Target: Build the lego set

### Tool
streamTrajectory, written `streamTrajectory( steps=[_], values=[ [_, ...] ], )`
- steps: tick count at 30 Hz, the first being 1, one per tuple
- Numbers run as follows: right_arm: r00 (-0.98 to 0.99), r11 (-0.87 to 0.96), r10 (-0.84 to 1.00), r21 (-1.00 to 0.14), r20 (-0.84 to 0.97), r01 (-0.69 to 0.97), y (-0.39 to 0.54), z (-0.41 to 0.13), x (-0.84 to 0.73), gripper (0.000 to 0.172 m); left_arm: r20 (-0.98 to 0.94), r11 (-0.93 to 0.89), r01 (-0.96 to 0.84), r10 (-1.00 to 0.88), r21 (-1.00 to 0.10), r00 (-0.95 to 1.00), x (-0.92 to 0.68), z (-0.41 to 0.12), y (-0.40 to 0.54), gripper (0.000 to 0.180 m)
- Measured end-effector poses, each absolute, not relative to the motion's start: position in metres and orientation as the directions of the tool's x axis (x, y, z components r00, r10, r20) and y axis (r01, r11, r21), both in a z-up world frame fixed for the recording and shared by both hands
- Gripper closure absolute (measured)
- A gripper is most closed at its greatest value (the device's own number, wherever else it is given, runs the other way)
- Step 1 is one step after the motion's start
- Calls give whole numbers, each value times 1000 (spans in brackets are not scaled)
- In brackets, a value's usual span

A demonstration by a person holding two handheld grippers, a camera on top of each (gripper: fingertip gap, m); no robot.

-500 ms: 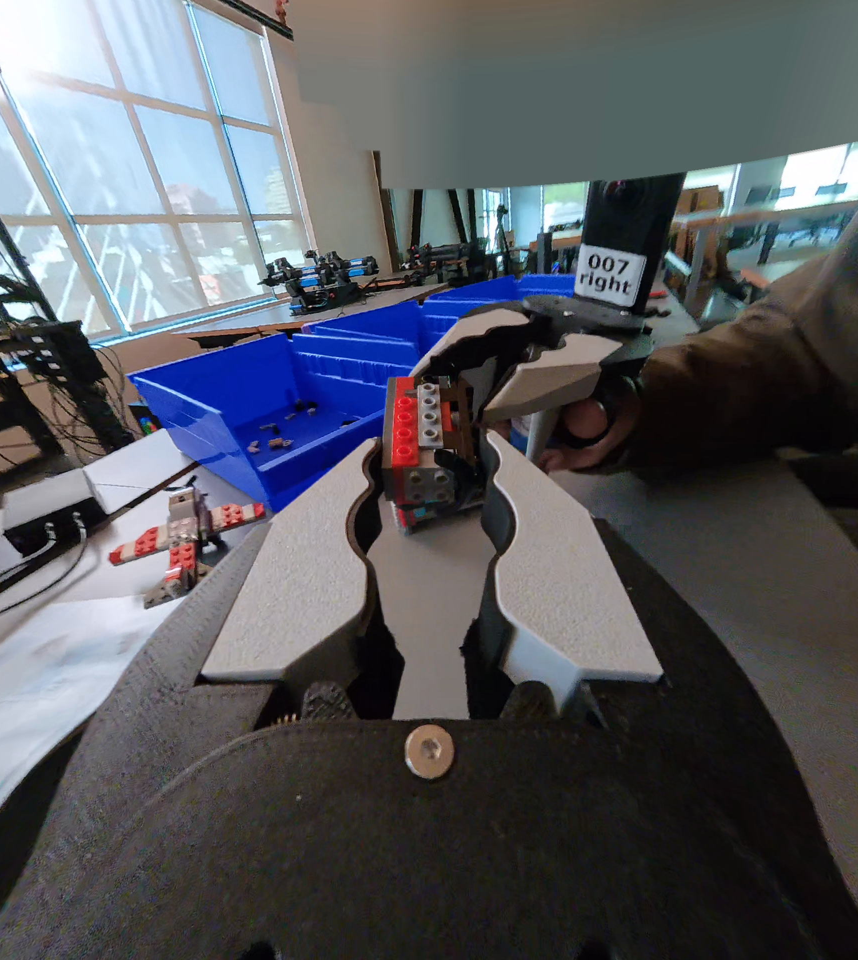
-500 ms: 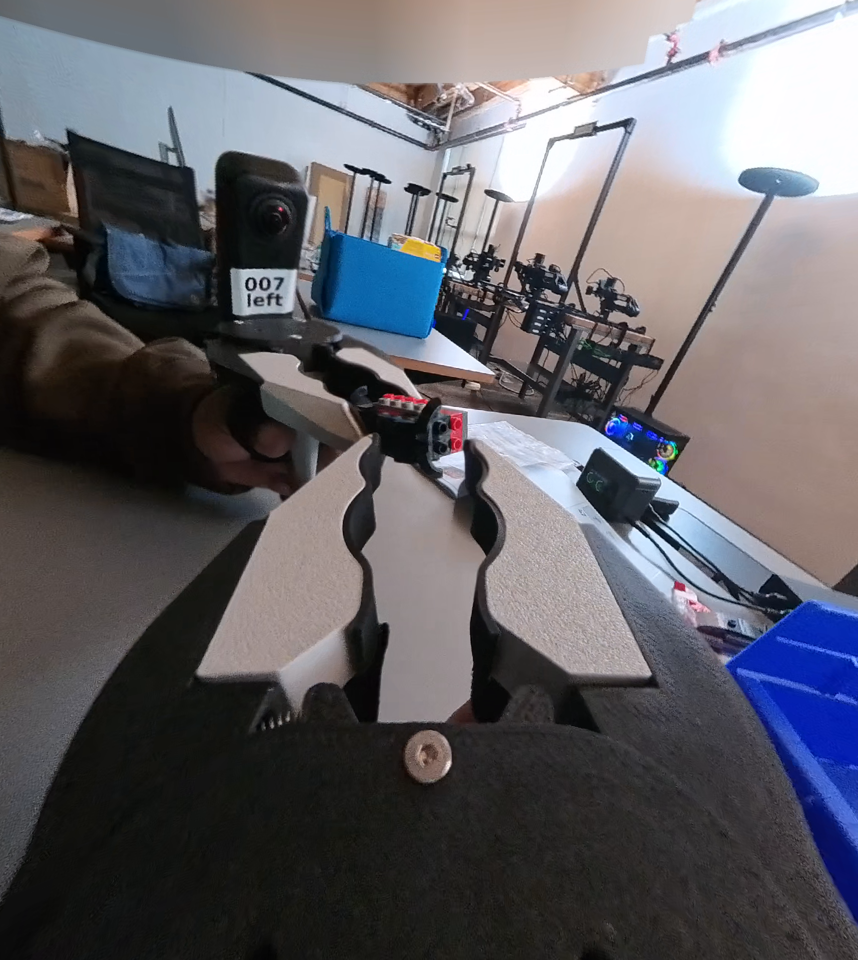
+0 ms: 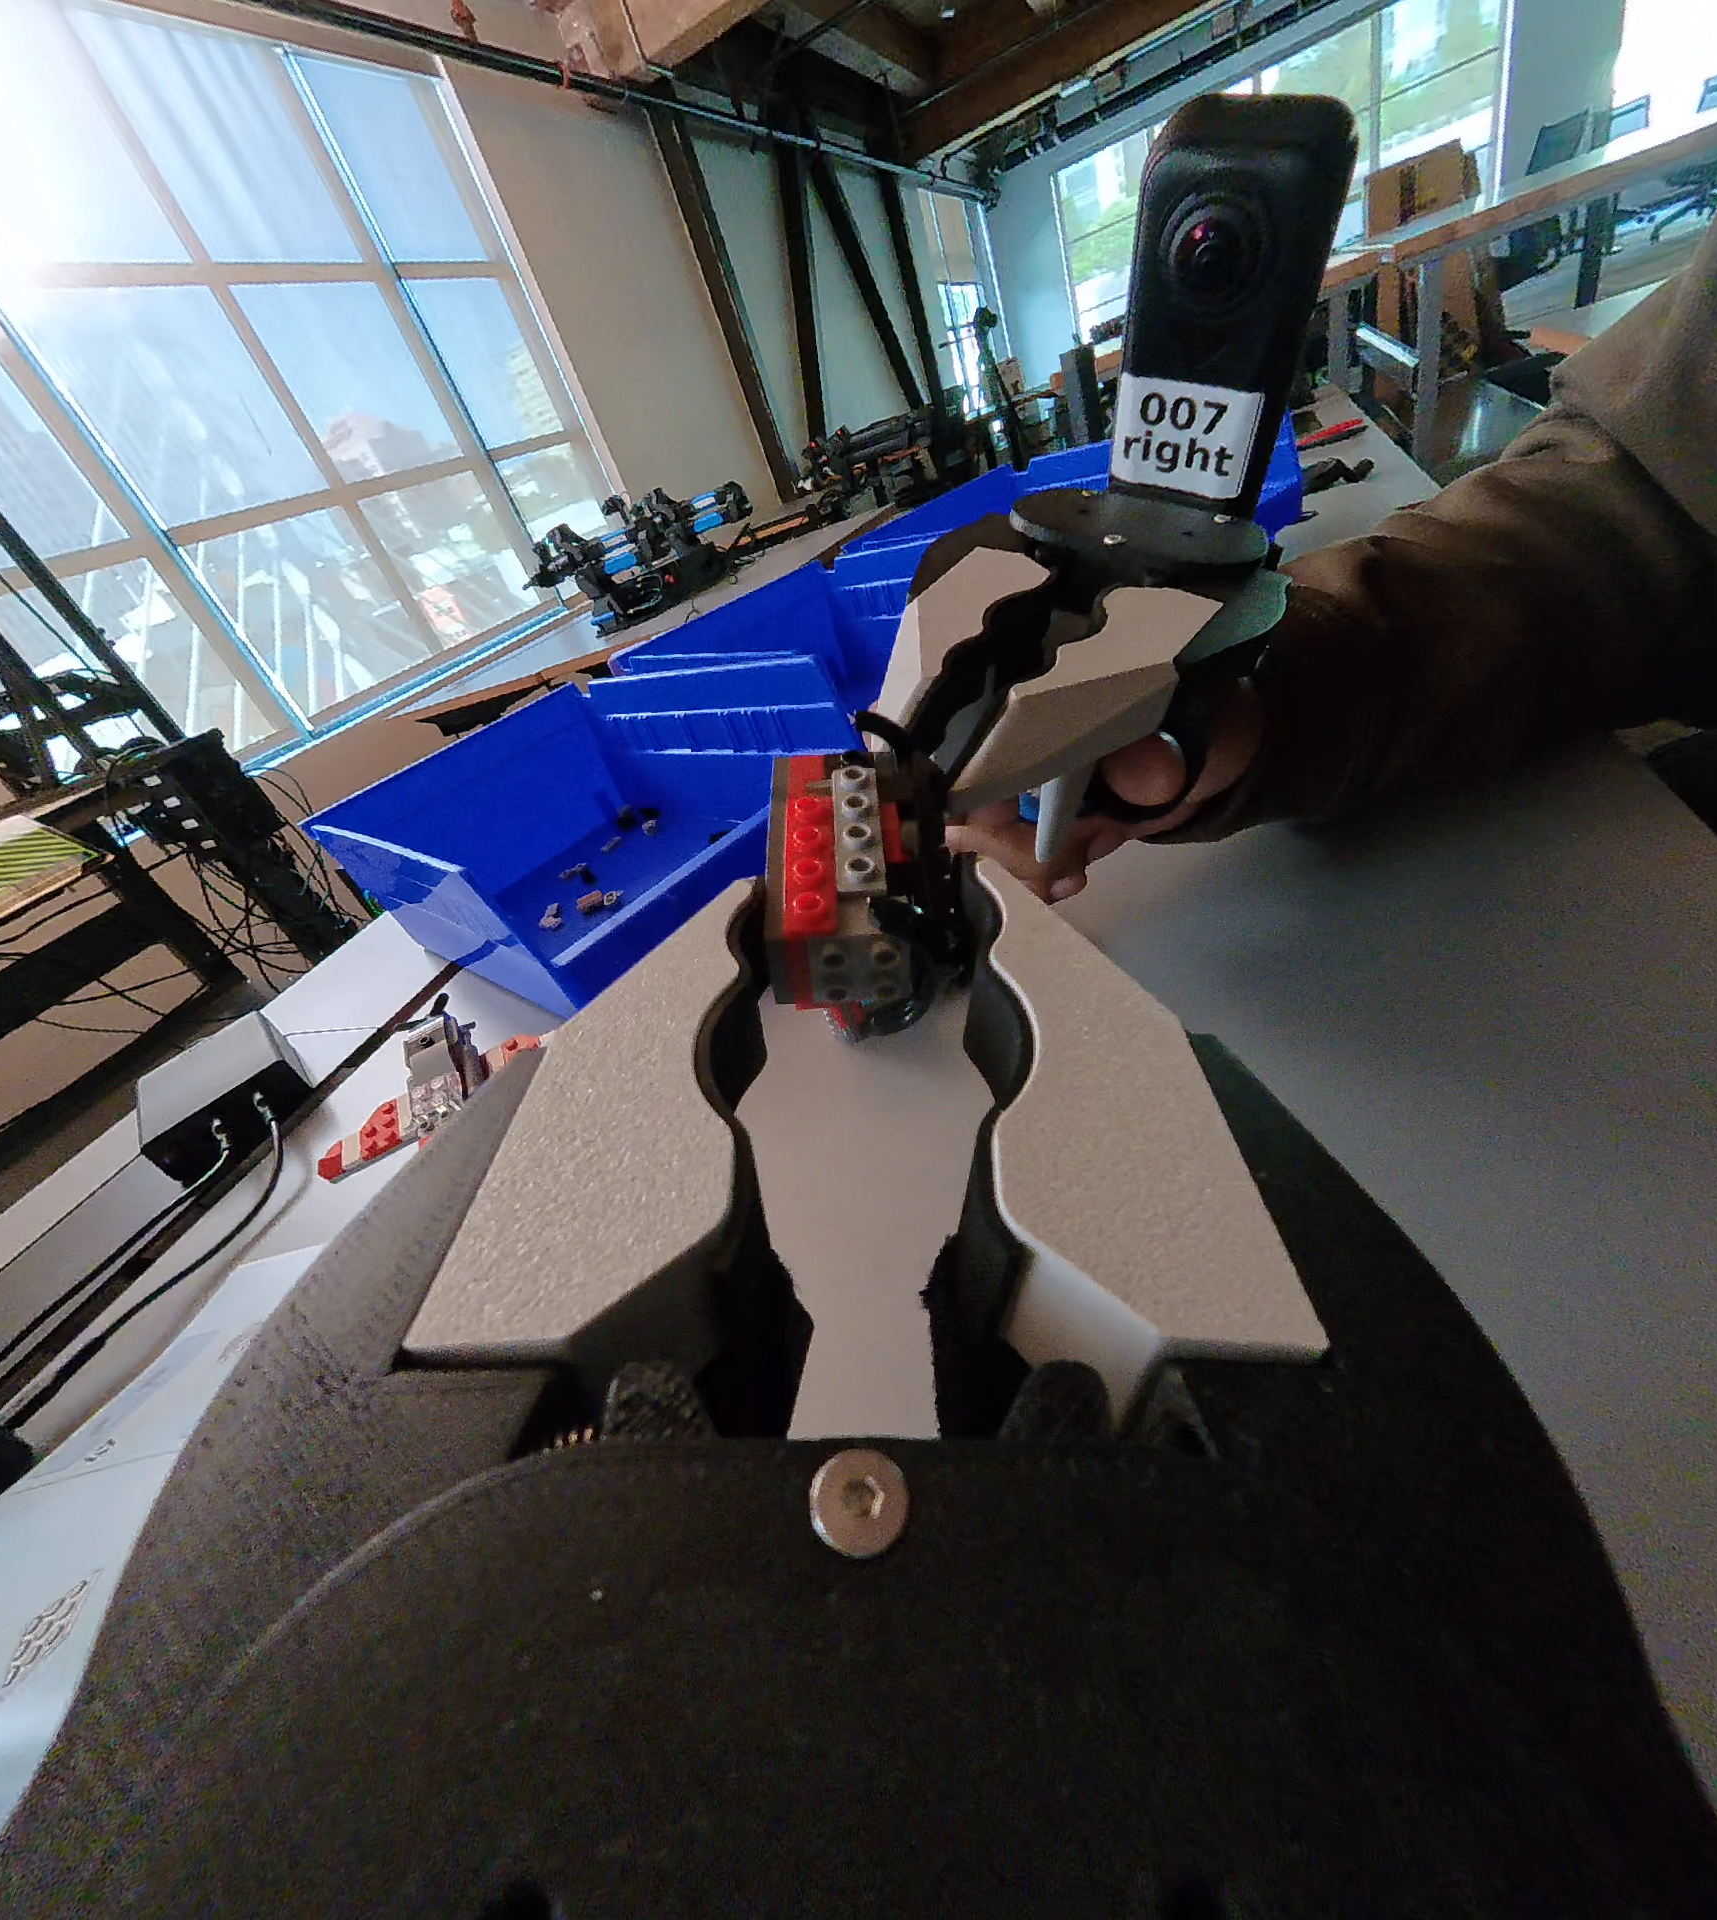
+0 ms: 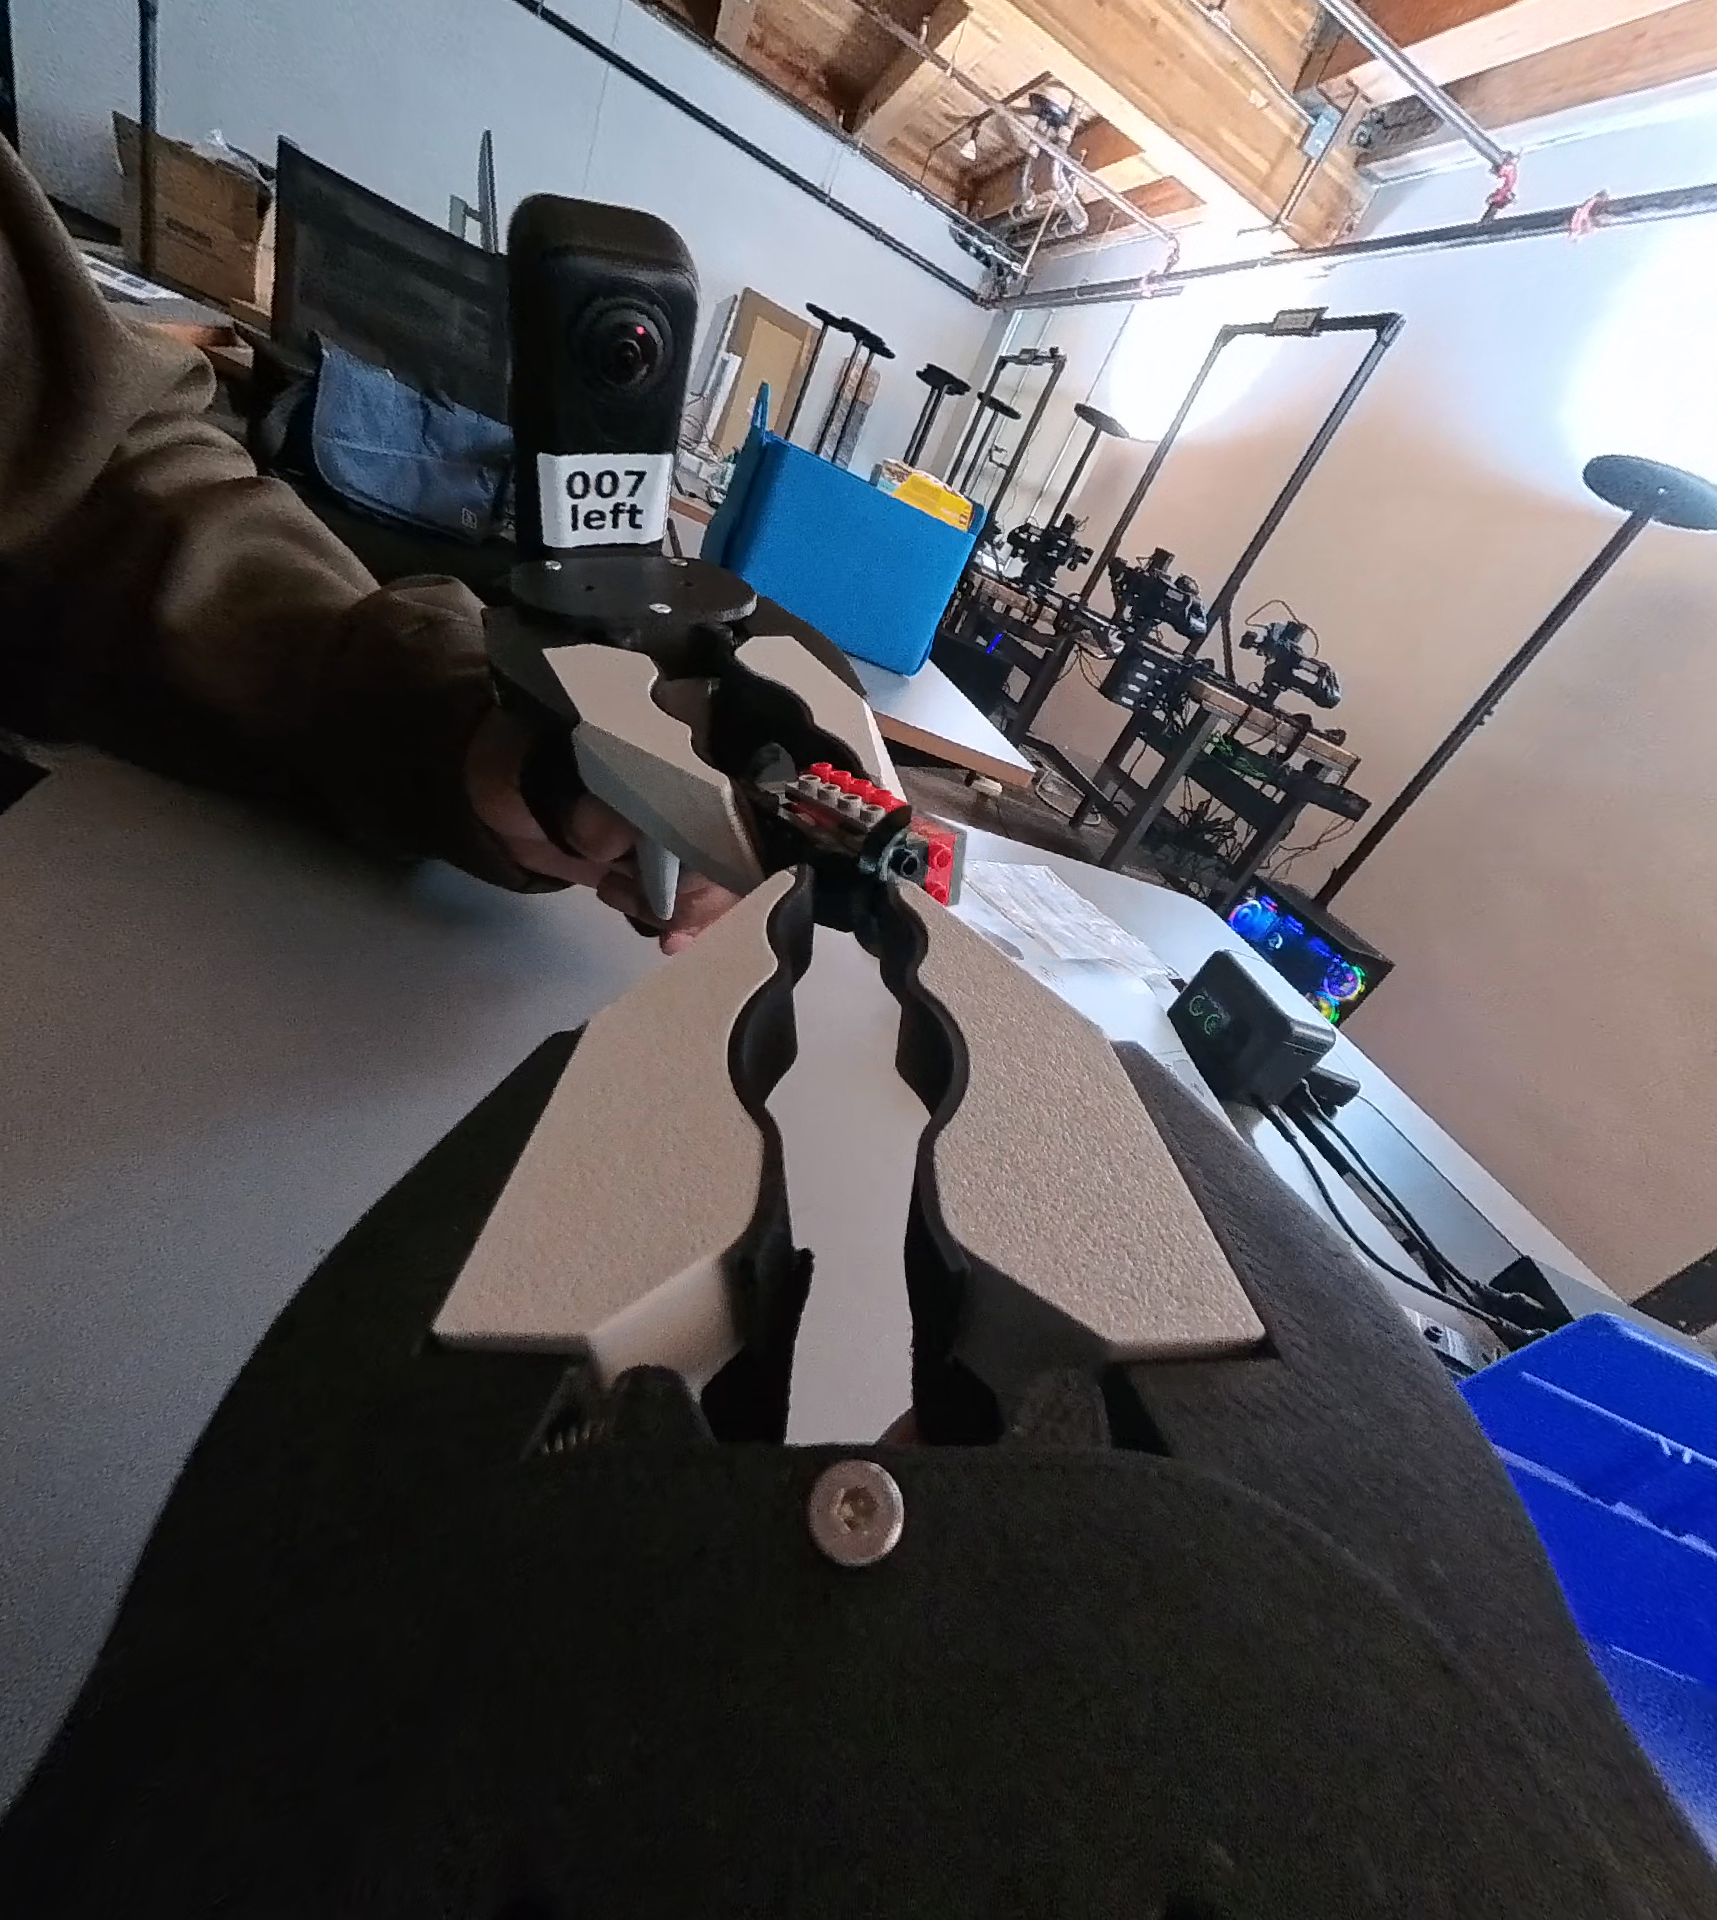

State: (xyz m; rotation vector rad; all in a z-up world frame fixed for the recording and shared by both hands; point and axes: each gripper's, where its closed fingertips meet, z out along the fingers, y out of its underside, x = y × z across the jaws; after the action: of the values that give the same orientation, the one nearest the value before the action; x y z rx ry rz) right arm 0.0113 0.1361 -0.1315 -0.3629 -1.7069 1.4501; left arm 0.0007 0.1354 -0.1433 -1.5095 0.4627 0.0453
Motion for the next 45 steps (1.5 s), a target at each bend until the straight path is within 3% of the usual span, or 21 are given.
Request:
streamTrajectory(
  steps=[20, 24, 27, 45],
  values=[
    [-604, 254, 700, -923, 382, -289, 134, -129, 12, 160, -357, 96, -344, -245, -934, 901, 2, -140, 134, 145],
    [-521, 343, 720, -888, 458, -308, 134, -130, 7, 145, -365, 83, -356, -158, -931, 918, -6, -139, 138, 145],
    [-448, 381, 749, -870, 488, -313, 136, -128, 3, 145, -358, 73, -352, -125, -933, 925, -9, -139, 140, 145],
    [-384, 442, 754, -845, 532, -302, 143, -131, -3, 157, -359, 48, -356, -104, -933, 927, -11, -143, 143, 145]
  ],
)
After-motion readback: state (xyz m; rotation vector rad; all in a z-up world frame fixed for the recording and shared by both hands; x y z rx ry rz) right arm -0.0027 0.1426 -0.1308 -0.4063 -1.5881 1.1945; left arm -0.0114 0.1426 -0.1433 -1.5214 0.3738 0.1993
